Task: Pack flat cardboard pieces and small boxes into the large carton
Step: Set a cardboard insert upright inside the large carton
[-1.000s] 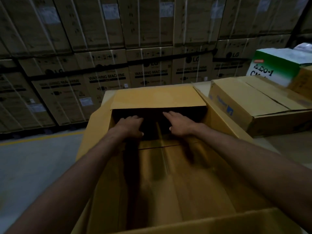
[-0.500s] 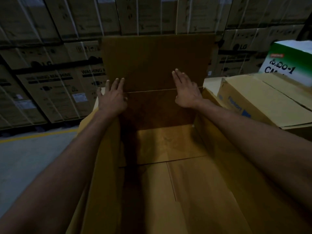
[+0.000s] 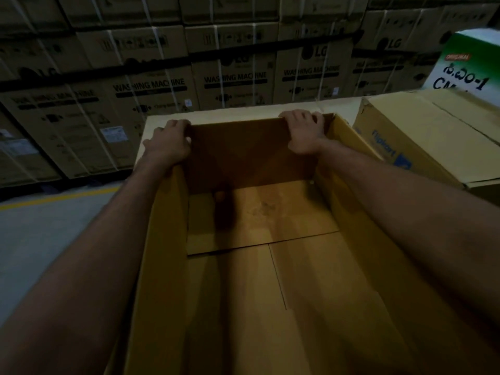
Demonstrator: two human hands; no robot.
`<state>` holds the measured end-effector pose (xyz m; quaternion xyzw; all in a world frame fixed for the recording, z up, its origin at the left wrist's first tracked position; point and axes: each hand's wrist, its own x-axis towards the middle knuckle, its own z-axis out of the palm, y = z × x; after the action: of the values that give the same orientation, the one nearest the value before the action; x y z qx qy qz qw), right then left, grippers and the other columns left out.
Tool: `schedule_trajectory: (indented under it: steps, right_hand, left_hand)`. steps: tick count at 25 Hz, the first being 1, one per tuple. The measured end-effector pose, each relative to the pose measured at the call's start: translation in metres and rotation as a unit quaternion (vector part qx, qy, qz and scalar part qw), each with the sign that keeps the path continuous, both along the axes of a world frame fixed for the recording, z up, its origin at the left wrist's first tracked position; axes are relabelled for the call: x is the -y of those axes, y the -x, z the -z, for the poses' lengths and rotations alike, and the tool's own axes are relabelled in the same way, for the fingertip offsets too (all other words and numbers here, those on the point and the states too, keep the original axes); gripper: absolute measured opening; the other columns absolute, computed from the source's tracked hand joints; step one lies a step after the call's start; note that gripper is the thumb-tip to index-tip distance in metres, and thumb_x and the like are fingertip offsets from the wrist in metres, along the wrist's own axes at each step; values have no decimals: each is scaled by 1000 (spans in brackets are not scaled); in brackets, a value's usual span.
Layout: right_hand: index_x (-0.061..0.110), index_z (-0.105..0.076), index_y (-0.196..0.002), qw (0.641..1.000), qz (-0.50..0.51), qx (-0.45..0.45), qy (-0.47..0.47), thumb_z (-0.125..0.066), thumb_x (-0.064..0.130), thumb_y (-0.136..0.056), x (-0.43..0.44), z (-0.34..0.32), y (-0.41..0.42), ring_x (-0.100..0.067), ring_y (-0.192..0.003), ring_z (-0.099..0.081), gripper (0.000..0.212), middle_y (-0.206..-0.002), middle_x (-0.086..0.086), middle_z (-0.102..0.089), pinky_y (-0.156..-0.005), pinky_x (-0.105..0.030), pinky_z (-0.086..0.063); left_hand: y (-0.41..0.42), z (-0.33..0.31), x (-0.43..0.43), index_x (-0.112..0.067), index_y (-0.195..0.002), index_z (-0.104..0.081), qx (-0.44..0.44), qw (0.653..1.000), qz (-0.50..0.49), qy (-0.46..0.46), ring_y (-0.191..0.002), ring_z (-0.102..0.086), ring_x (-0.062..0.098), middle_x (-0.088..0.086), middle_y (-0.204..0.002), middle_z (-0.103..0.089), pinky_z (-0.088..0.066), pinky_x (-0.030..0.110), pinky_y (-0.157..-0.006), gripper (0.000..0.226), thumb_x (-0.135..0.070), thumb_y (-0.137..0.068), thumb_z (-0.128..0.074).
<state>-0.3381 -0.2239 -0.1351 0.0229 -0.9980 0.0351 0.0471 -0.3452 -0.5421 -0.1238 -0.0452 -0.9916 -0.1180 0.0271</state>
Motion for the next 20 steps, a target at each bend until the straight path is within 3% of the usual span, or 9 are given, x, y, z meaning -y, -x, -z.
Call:
schedule_trajectory:
  steps: [3,5,8,10,13,15,17,20]
  right_hand:
    - [24,0,-164,998,-9,56,-9,-60,19,-95,-8,-12,-15,-28,-157,4,92,-172,-3,0,-125,-52,2]
    - [24,7,-164,997,23,54,-54,-63,30,-95,-24,-16,-43,-32,-157,12,98,-171,-6,11,-125,-56,3]
    - [22,-4,-163,991,117,33,-48,-63,23,-93,-54,-15,-106,-39,-156,0,92,-170,-16,6,-123,-62,-14]
    - [18,-16,-160,992,117,35,-25,-67,21,-91,-67,-18,-147,-40,-150,-22,85,-166,-20,-10,-116,-56,-34]
    - [19,-29,-157,993,100,51,26,-67,15,-91,-78,-27,-192,-35,-128,-49,76,-151,-16,-37,-94,-41,-49]
    - [23,-36,-154,991,97,75,47,-66,13,-92,-87,-24,-221,-32,-123,-52,70,-149,-13,-37,-86,-36,-52]
    - [26,-41,-152,987,96,94,84,-69,12,-89,-96,-15,-247,-33,-127,-48,70,-153,-10,-29,-93,-41,-55]
    - [29,-47,-148,989,60,91,102,-73,15,-88,-106,-9,-286,-34,-143,-31,67,-161,-7,-16,-109,-49,-46]
  left_hand:
    - [-15,-8,0,-22,-156,-32,-33,988,-11,-154,-142,-36,35,8,-161,-28,-36,55,-112,59,-24,-101,-55]
    - [-39,-11,5,-20,-159,-24,-31,972,-44,-230,-143,-34,35,11,-163,-24,-37,49,-110,70,-21,-99,-60]
    - [-96,-4,15,-25,-162,-8,43,974,-68,-211,-137,-44,40,15,-160,-31,-45,51,-102,86,-19,-97,-65]
    - [-139,-1,17,-27,-162,-5,66,972,-86,-208,-127,-52,43,19,-155,-39,-49,47,-91,85,-20,-99,-62]
    - [-198,-1,20,-22,-162,6,81,989,-76,-95,-126,-53,44,22,-153,-41,-49,46,-95,90,-22,-100,-60]
    - [-239,-4,18,-23,-161,11,100,990,-83,-49,-123,-55,42,22,-152,-42,-49,46,-94,93,-20,-100,-59]
    - [-280,-7,14,-23,-161,13,109,989,-98,-30,-122,-55,40,21,-153,-41,-49,46,-93,92,-14,-99,-55]
    - [-339,-6,3,-20,-161,11,93,989,-111,-6,-135,-45,39,15,-164,-23,-46,49,-103,89,-8,-98,-49]
